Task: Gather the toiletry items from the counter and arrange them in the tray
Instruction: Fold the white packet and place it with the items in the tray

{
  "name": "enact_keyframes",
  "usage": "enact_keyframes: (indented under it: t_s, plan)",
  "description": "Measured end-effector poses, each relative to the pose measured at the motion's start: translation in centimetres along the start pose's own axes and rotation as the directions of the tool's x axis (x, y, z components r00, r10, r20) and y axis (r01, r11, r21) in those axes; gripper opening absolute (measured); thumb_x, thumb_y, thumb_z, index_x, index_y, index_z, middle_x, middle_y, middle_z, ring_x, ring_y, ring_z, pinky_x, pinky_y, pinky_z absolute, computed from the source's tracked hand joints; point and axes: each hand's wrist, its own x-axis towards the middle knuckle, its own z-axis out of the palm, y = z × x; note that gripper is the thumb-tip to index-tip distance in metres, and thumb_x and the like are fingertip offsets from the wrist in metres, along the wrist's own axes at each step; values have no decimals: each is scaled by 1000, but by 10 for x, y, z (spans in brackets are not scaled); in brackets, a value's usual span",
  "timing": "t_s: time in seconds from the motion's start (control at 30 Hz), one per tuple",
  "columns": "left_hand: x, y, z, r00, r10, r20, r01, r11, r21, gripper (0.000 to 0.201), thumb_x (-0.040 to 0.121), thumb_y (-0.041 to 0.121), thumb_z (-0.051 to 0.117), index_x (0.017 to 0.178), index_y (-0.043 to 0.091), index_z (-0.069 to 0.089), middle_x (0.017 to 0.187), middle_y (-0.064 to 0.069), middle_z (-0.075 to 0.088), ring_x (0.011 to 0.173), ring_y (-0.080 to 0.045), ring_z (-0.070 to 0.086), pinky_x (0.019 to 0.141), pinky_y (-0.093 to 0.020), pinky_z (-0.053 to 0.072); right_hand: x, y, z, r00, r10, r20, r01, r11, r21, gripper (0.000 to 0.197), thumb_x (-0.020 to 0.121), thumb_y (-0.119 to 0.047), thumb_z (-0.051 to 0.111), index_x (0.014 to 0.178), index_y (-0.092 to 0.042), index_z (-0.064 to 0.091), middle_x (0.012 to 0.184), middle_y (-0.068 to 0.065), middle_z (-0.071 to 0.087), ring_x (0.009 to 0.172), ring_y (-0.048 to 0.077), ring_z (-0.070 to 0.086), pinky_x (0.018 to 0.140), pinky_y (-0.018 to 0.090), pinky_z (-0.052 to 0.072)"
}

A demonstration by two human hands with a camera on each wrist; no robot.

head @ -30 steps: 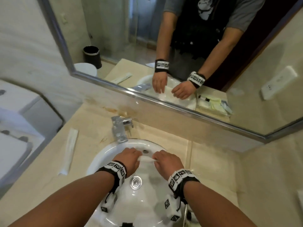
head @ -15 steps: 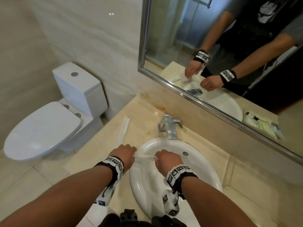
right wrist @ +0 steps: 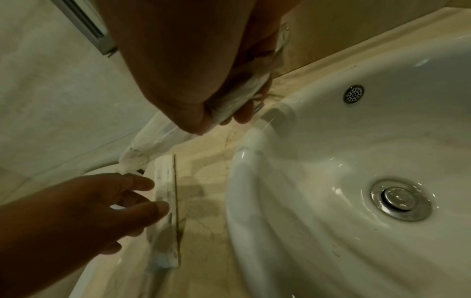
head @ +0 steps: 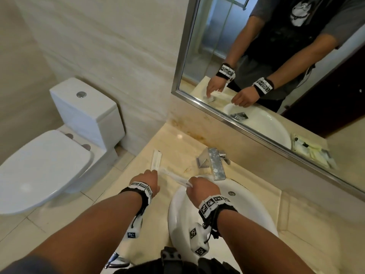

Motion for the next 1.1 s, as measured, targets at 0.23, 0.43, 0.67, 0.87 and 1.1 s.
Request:
enact_keyframes:
  t_s: [0.23, 0.43, 0.67, 0.87, 1.1]
  plan:
    - [26, -3, -1, 999, -38, 35, 38, 999, 8, 54, 88, 44, 61, 130, 15, 42, 124, -7, 53, 109, -26, 61, 82, -36, 49, 14, -14, -8, 999, -10, -53, 12, 1000, 22, 21, 97, -32, 44, 104, -22, 61, 99, 2, 65, 93, 25, 62, 68, 31, 40]
    - [38, -14, 1, 995, -85, 45, 85, 996, -3, 52, 86, 55, 58, 118, 16, 45, 111, -3, 61, 98, -24, 64, 70, -32, 43, 16, -10, -4, 998, 47, -42, -43, 994, 100, 22, 96, -33, 44, 104, -20, 60, 92, 3, 60, 84, 25, 57, 66, 31, 41]
    - [44, -18, -2, 992, -11, 125, 42, 967, -251, 27, 95, 26, 50, 115, 10, 59, 100, -7, 64, 91, -25, 63, 68, -25, 41, 19, 1, -6, 989, 147, -1, -145, 977, 158, 20, 93, -31, 45, 100, -20, 60, 87, -1, 55, 77, 23, 52, 65, 30, 38]
    - [35, 10, -34, 978, 201, 58, -143, 845, -515, 20, 90, 30, 61, 104, 15, 64, 87, 5, 65, 77, -18, 62, 72, -29, 50, 20, -4, -25, 972, 233, -2, -215, 898, 383, 16, 96, -31, 46, 93, -19, 55, 76, -2, 53, 78, 25, 54, 67, 32, 38]
    - [4, 52, -61, 952, 306, -11, -195, 578, -792, 15, 87, 17, 73, 86, 8, 61, 70, -11, 70, 54, -19, 68, 53, -31, 57, 8, -13, -35, 951, 305, -43, -237, 814, 531, 34, 99, -31, 46, 127, -13, 50, 111, 12, 67, 104, 32, 64, 86, 35, 48]
